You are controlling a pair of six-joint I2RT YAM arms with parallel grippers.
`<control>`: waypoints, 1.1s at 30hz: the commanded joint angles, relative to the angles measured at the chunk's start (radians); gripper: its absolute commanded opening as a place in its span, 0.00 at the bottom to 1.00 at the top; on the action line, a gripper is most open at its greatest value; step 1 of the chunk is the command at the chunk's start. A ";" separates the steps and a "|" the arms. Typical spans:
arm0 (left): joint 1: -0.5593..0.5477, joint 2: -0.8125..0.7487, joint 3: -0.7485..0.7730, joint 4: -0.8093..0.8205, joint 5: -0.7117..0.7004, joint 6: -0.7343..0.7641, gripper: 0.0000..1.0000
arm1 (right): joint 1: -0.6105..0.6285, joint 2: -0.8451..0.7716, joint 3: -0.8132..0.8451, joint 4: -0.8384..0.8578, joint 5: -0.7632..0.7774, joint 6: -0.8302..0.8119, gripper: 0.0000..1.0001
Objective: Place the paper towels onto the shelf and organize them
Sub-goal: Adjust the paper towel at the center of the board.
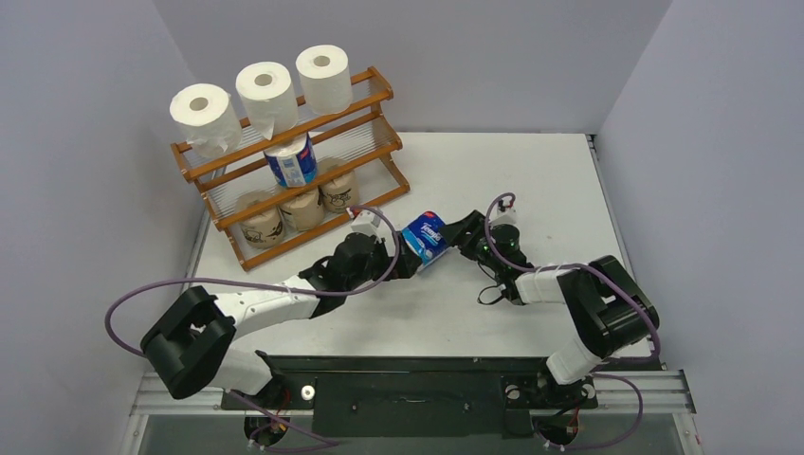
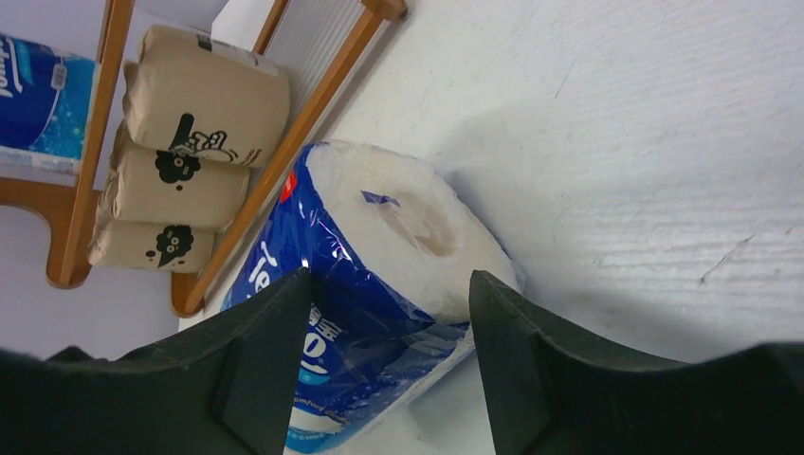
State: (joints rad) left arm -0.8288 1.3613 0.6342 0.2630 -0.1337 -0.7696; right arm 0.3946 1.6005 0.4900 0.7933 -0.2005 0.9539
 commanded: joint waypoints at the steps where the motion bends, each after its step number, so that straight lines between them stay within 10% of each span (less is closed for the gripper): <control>1: 0.025 0.034 0.066 0.090 0.051 -0.017 0.97 | 0.054 -0.061 -0.057 0.032 0.025 -0.017 0.57; 18: 0.066 0.113 0.136 -0.011 0.022 -0.060 1.00 | 0.198 -0.213 -0.117 -0.053 0.120 -0.016 0.57; 33: -0.069 -0.001 0.284 -0.363 -0.394 0.133 0.97 | 0.181 -0.633 -0.125 -0.620 0.479 -0.111 0.64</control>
State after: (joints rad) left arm -0.8219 1.3743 0.8024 0.0196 -0.3470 -0.7372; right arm 0.5838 1.0397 0.3740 0.3218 0.1265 0.8688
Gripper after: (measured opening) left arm 0.970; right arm 0.641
